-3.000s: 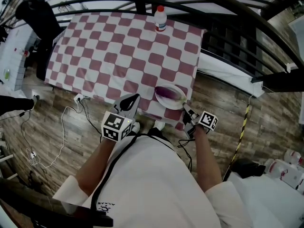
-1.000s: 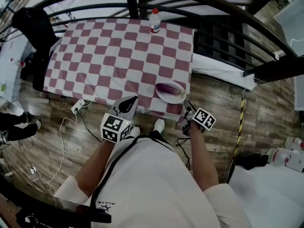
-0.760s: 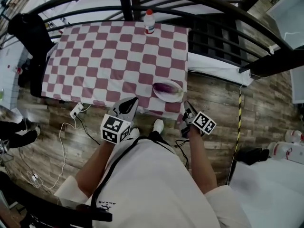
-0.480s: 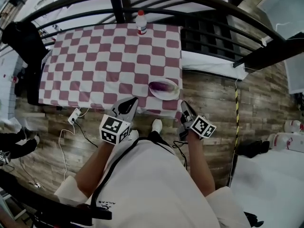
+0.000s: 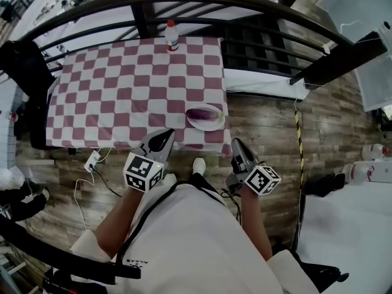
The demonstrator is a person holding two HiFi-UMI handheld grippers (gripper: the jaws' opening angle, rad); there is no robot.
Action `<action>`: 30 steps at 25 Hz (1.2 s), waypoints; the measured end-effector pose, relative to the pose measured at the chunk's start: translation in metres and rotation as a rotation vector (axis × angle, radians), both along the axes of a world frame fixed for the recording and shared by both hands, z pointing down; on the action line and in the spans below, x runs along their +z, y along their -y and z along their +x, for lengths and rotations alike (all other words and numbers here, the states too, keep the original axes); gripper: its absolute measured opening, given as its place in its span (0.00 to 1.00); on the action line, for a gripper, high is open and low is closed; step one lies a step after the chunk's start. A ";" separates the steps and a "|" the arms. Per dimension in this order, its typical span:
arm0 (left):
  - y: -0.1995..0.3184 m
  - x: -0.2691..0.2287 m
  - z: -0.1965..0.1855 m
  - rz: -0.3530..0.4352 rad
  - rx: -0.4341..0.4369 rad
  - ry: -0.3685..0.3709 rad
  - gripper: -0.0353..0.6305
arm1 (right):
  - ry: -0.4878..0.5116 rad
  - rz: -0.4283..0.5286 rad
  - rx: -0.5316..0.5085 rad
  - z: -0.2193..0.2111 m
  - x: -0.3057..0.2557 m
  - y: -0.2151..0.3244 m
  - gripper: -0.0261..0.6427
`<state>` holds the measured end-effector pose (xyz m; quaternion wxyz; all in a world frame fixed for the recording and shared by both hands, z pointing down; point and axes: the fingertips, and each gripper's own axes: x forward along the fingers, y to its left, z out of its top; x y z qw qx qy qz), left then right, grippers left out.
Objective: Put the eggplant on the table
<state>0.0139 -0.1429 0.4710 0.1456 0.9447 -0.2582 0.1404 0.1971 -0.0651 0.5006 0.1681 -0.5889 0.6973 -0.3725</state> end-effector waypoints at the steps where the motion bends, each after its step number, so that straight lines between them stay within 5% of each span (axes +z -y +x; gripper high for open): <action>1: -0.001 -0.001 0.000 0.001 0.005 -0.003 0.05 | 0.000 0.011 0.003 -0.002 -0.006 -0.003 0.05; 9: -0.007 -0.012 0.003 0.009 0.046 -0.031 0.05 | -0.079 0.087 -0.023 -0.019 -0.045 -0.015 0.05; 30: 0.002 0.003 0.006 -0.036 0.042 -0.011 0.05 | -0.098 0.073 -0.027 -0.016 -0.039 -0.006 0.05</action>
